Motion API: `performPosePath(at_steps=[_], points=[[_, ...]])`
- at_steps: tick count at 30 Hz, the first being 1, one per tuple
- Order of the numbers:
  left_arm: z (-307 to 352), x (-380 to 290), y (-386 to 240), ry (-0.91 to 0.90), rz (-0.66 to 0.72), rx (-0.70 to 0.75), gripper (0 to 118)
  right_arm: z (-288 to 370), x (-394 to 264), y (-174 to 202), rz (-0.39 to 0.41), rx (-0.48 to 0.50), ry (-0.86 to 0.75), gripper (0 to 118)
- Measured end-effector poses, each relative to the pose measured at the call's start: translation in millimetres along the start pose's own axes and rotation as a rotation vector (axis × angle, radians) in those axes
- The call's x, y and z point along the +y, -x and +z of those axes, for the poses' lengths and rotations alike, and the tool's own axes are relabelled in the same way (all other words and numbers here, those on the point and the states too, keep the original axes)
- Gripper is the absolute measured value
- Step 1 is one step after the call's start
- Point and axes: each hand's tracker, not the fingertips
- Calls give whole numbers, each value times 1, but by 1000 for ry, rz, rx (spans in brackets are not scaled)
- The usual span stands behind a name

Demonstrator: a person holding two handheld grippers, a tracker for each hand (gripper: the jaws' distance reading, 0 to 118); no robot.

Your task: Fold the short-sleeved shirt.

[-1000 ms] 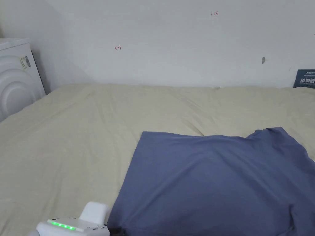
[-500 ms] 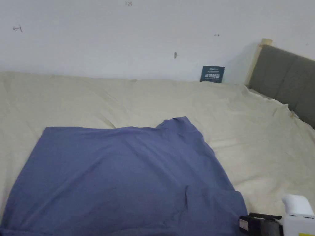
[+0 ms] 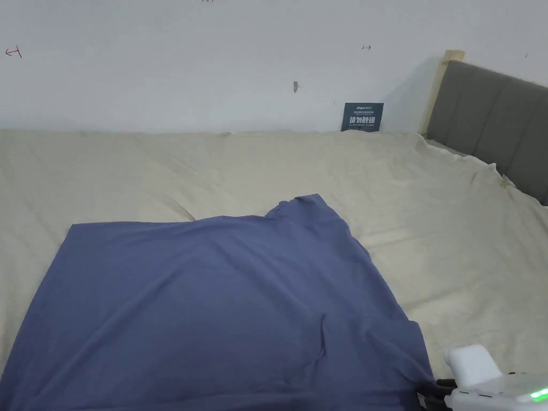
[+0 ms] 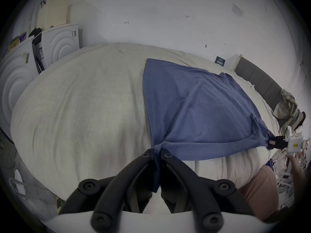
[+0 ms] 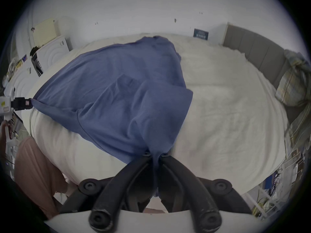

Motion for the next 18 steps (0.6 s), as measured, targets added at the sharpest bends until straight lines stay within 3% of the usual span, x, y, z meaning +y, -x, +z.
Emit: performPosePath(at_steps=[6,10,18], points=[[11,-3,10,-12,46,-25,7,19,-5,-3,-15,51,-42,2],[24,-10,14,-5,4,-1,7,40,-10,-9,-92,116,-47,2],[63,10,26,-55,92,-26,7,86,18,-4,-122,124,-43,2]])
